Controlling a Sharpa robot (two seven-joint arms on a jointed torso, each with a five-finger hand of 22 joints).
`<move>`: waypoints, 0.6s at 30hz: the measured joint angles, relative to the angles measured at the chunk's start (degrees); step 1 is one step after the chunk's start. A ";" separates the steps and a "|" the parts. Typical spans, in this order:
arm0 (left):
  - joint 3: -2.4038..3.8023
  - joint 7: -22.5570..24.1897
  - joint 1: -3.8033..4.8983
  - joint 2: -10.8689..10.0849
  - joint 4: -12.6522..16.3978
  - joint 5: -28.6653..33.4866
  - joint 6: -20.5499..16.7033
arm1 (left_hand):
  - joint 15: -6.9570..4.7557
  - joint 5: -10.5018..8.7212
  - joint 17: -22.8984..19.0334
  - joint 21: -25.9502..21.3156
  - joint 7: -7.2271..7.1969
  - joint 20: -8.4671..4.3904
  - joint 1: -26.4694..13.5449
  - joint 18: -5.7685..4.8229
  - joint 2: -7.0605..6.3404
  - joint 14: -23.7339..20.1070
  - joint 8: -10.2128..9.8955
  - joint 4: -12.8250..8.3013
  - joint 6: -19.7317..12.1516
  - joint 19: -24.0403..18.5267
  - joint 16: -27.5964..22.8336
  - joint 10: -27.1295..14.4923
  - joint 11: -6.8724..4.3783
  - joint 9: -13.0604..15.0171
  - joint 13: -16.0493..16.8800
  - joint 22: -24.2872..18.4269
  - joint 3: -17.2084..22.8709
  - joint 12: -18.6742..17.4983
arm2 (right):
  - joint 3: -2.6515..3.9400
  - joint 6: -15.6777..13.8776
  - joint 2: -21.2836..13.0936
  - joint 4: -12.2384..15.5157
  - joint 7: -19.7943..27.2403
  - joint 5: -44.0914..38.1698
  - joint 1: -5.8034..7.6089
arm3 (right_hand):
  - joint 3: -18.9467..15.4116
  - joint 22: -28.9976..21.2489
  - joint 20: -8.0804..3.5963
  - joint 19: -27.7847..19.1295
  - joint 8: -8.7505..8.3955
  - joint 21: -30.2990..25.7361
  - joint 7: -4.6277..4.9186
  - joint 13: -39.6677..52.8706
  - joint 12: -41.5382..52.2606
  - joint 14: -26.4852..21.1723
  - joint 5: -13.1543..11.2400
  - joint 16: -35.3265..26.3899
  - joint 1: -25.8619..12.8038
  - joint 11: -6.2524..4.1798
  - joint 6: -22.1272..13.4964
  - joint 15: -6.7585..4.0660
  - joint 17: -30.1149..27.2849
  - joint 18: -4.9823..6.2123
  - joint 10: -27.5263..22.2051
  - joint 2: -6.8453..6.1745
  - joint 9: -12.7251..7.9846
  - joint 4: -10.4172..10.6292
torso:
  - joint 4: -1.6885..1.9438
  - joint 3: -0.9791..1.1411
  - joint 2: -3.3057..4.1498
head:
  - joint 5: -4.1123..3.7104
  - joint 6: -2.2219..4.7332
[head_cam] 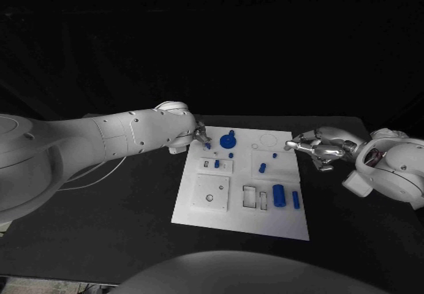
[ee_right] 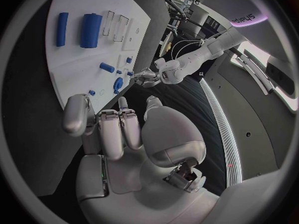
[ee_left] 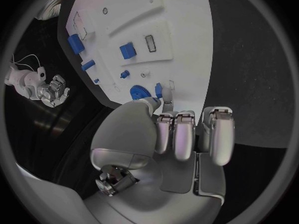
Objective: Assemble the parts on the task board
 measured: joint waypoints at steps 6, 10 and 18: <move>-0.05 0.60 -0.08 -0.12 -0.03 0.48 -0.07 | 0.00 -0.21 0.00 0.00 0.12 0.00 0.34 0.00 -2.26 0.00 0.26 -1.62 -0.34 0.00 0.00 -0.09 0.09 0.50 0.01 0.00 2.67 0.00 | 0.00 0.01 0.04 -0.29 -0.09 0.09 -0.02 | 0.00 0.00 0.00 0.00 0.00 -0.29 0.00 0.02 -0.23 0.00 0.31 0.00 0.35 0.01 0.00 0.00 0.00 0.00 -0.02 -0.05 0.00 0.00 | 0.00 0.00 -0.04 | 0.06 0.00; -0.08 0.87 -0.13 -0.32 -0.02 0.51 -0.18 | 0.00 -0.49 -0.01 -0.14 0.42 0.00 0.63 0.00 -3.47 0.00 0.33 -1.76 -0.65 0.00 0.00 -0.09 0.09 0.66 0.00 0.00 2.96 0.00 | 0.00 0.01 0.08 -0.36 -0.12 0.20 -0.04 | 0.02 0.00 -0.03 -0.03 0.00 -0.29 0.00 0.07 -0.22 0.00 0.34 0.00 0.42 0.09 0.00 0.00 0.00 0.00 -0.11 0.02 0.00 0.02 | -0.03 0.00 -0.04 | 0.12 0.00; -0.13 1.67 -0.16 -1.07 0.96 0.21 -0.91 | 0.00 -0.69 -0.01 -0.22 0.63 0.00 0.93 0.00 -4.69 0.00 0.37 -2.12 -0.85 0.00 0.00 -0.09 0.09 0.89 0.00 0.00 3.32 0.00 | 0.00 -0.02 0.08 -0.41 -0.14 0.38 -0.06 | 0.16 -0.01 -0.21 -0.21 -0.23 -0.29 0.00 0.07 -0.21 0.00 0.34 0.00 0.42 0.10 0.00 0.00 -0.01 0.00 -0.11 0.02 -0.06 0.16 | -0.03 0.00 -0.01 | 0.07 0.00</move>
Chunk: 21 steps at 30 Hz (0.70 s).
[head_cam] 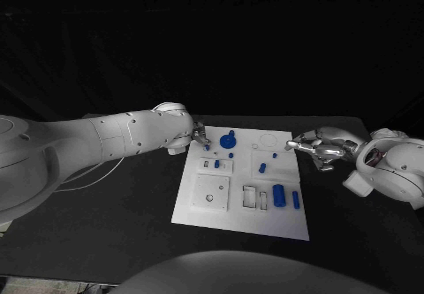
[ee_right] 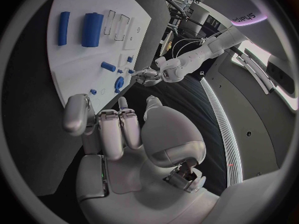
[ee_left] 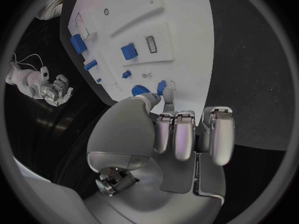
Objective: Assemble the parts on the task board
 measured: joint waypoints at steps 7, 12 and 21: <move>-0.06 0.66 -0.02 -1.11 2.07 -0.94 -0.98 | 0.00 -0.35 -0.01 0.00 0.09 0.00 -0.15 0.00 -0.31 0.00 -0.01 -0.32 -0.10 0.00 0.00 0.00 0.00 0.11 0.00 0.00 0.32 0.00 | 0.00 -0.02 -0.09 0.00 -0.01 0.07 -0.01 | 0.16 0.00 0.00 0.00 0.00 0.00 0.00 -0.02 0.01 -0.21 0.22 0.00 0.00 0.00 0.00 -0.21 0.00 0.00 0.00 0.00 0.00 -0.16 | 0.09 0.00 0.05 | 0.03 0.00; -0.12 0.99 -0.03 -2.03 3.67 -1.80 -1.85 | 0.00 -0.46 -0.01 0.00 0.08 0.00 -0.11 0.00 -0.38 0.00 -0.01 -0.33 -0.31 0.00 0.00 0.00 0.00 0.12 0.00 0.00 0.33 0.00 | 0.00 -0.03 -0.23 0.02 -0.03 0.09 -0.02 | 0.16 -0.01 0.00 0.00 0.00 -0.21 0.00 -0.04 0.01 -0.21 0.22 0.00 -0.01 0.01 0.00 -0.21 -0.01 0.00 0.00 -0.01 0.00 -0.16 | 0.15 -0.01 0.05 | 0.13 0.00; -0.18 1.21 -0.05 -4.39 7.60 -3.31 -3.78 | 0.00 -0.61 -0.01 0.01 -0.04 0.00 -0.44 0.00 -0.72 0.00 0.28 -0.46 -0.38 0.00 0.00 0.00 0.00 0.11 -0.01 0.00 1.10 0.00 | 0.00 -0.07 -0.73 0.11 -0.05 0.12 -0.05 | 0.16 -0.01 0.00 0.01 0.00 -0.21 0.00 -0.07 0.07 -0.21 0.22 0.00 0.22 -0.02 0.00 -0.21 -0.01 0.00 -0.04 -0.24 -0.06 -0.16 | 0.19 -0.02 0.04 | 0.34 0.00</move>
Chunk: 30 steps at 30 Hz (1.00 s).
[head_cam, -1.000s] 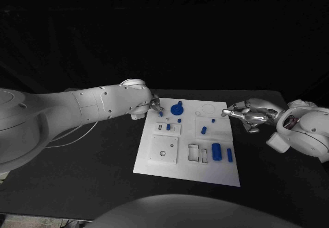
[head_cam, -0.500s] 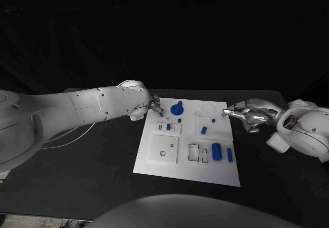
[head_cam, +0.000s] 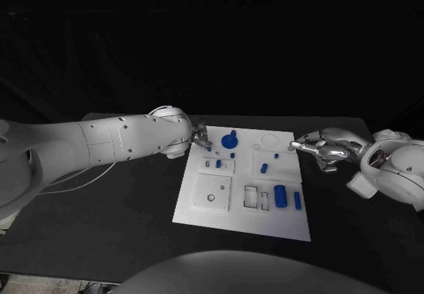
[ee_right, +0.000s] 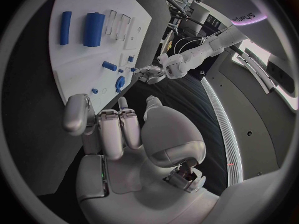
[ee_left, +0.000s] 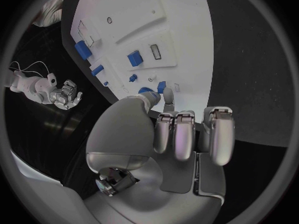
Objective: Assemble the parts on the task board
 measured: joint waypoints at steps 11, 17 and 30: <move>-0.09 -0.02 -0.01 -2.24 2.96 -1.09 -0.84 | 0.00 -1.36 -0.01 0.01 -0.24 0.00 -0.67 0.00 -0.83 0.00 0.23 -0.09 0.15 0.00 0.00 0.00 0.00 -0.05 0.00 0.00 2.17 0.00 | -0.01 -0.02 -0.22 0.10 -0.06 0.02 -0.06 | 0.00 0.00 0.21 -0.21 0.00 0.00 0.00 -0.03 -0.16 0.00 0.00 0.00 0.02 -0.06 0.00 0.00 0.00 0.00 -0.25 -0.02 0.00 0.00 | -0.10 0.00 -0.02 | 0.32 0.00; -0.11 -0.05 0.19 -4.58 5.82 -1.13 -0.65 | 0.00 -3.13 -0.01 0.01 -0.24 0.00 -0.84 0.00 -1.92 0.00 0.23 0.15 0.16 0.00 0.00 0.00 0.00 -0.30 0.00 0.00 4.27 0.00 | -0.01 -0.02 -0.31 0.13 -0.15 0.02 -0.08 | 0.00 0.01 0.21 -0.21 0.00 0.00 0.00 0.03 -0.16 0.00 0.00 0.00 0.02 -0.06 0.00 0.00 -0.01 0.00 -0.26 -0.02 0.00 0.00 | -0.18 0.03 -0.03 | 0.31 0.00; -0.09 -0.90 0.75 -5.90 8.68 -0.20 5.45 | 0.00 -4.51 -0.01 -0.26 -0.26 0.00 -1.82 0.00 -3.04 0.00 0.22 -0.40 1.15 0.00 0.00 0.00 0.00 -0.77 0.00 0.00 6.85 0.00 | -0.01 0.01 0.14 -0.13 -0.42 0.05 -0.20 | 0.16 0.04 0.21 -0.20 0.00 0.00 0.00 0.06 -0.13 0.00 0.00 0.00 0.20 0.04 0.00 0.00 -0.01 0.00 -0.35 0.15 0.01 -0.16 | -0.19 0.01 -0.01 | 0.36 0.00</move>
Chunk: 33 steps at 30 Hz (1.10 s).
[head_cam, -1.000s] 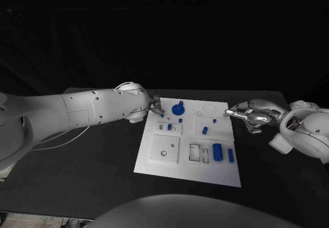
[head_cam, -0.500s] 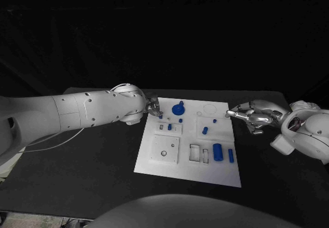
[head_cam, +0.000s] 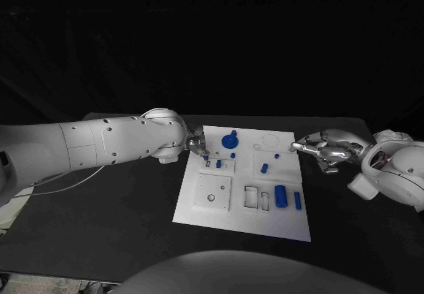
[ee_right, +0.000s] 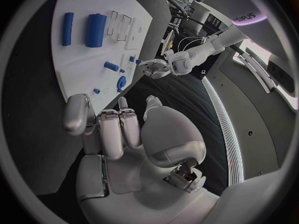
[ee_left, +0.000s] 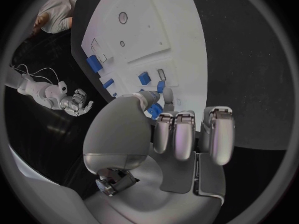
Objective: Assemble the parts on the task board
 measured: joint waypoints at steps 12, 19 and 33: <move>-0.01 -0.52 0.05 0.31 -0.03 0.82 3.42 | 0.00 -0.36 0.00 -0.21 0.11 0.00 0.00 0.00 -0.47 0.00 0.00 0.06 0.12 0.00 0.00 0.00 0.00 -0.17 0.00 0.00 0.25 0.00 | 0.00 0.03 0.25 -0.24 -0.15 0.09 -0.40 | 0.00 -0.01 0.00 0.00 0.00 0.00 0.00 -0.04 0.07 0.00 0.00 0.00 0.21 0.02 0.00 0.00 0.04 0.00 0.00 -0.10 0.00 0.00 | -0.03 0.00 0.03 | 0.01 0.00; -0.04 -0.71 0.05 0.75 -0.50 0.78 4.33 | 0.00 -0.38 0.00 -0.21 0.03 0.00 -0.23 0.00 -0.69 0.00 0.00 -0.26 0.26 0.00 0.00 0.00 0.00 -0.20 0.00 0.00 0.58 0.00 | 0.00 0.04 0.40 -0.26 -0.16 0.13 -0.43 | 0.00 -0.01 0.00 0.00 0.00 0.00 0.00 -0.06 0.08 0.00 0.00 0.00 0.34 0.03 0.00 0.00 0.04 0.00 0.00 -0.23 0.00 0.00 | -0.01 -0.01 0.03 | -0.09 0.00; -0.05 -0.73 0.05 1.28 -0.89 0.47 4.29 | 0.00 -0.69 0.04 -0.20 -0.09 0.00 -0.31 0.01 -0.76 0.00 -0.22 -0.26 0.13 0.00 0.00 0.00 0.00 -0.25 0.00 0.00 0.88 0.00 | 0.00 0.01 0.49 -0.33 -0.12 0.17 -0.46 | 0.00 -0.02 0.00 0.00 0.00 0.00 0.00 0.00 -0.12 0.00 0.00 0.00 0.33 0.17 0.00 0.00 0.03 0.00 -0.04 -0.24 -0.02 0.00 | 0.01 0.00 -0.02 | -0.17 0.00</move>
